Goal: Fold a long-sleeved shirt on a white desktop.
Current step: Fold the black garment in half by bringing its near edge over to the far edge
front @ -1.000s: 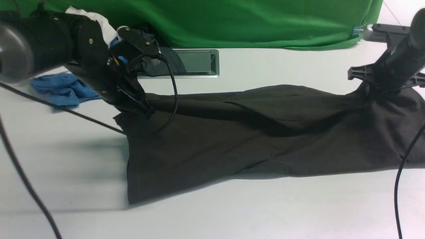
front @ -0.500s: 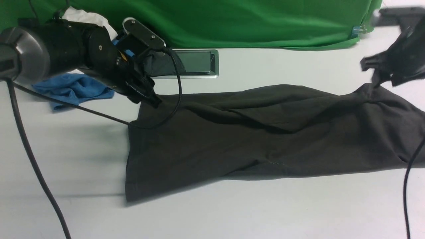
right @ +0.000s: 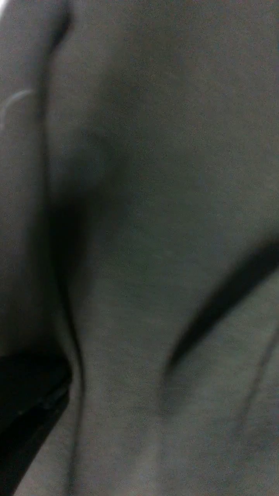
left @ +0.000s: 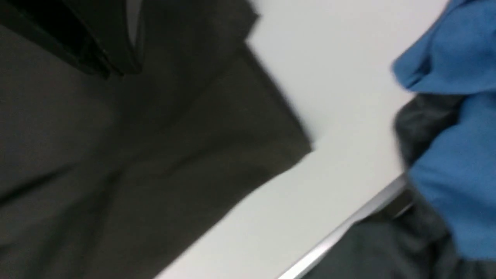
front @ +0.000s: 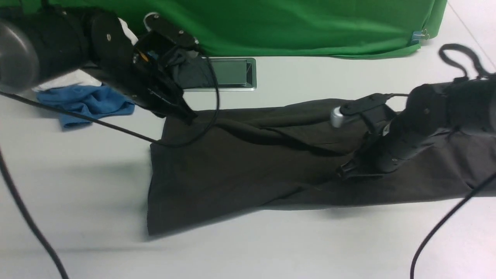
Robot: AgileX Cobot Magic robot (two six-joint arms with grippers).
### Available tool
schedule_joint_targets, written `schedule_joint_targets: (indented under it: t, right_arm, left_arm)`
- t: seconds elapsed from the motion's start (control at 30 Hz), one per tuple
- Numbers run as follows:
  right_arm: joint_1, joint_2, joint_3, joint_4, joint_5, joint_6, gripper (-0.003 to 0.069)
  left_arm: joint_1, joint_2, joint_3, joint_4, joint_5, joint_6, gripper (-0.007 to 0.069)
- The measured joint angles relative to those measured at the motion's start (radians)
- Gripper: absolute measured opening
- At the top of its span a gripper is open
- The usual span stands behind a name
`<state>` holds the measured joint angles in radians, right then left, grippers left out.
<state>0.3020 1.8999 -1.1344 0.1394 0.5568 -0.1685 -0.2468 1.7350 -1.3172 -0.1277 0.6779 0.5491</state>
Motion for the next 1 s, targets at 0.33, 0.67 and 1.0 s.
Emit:
schedule_joint_targets:
  t: [0.33,0.67,1.0]
  right_arm:
    - [0.000,0.048,-0.131,0.006,0.005,0.011,0.0029]
    - [0.000,0.119,-0.189,0.009,0.005,0.007,0.0029]
    - [-0.006,0.185,-0.285,0.009,-0.353,0.006,0.0029]
  left_arm:
    - [-0.130,-0.144,0.281,-0.076,-0.067,-0.006,0.0017]
    - [-0.144,-0.122,0.556,-0.103,-0.366,-0.006,0.0017]
    - [-0.144,-0.112,0.564,-0.105,-0.375,-0.006,0.0018]
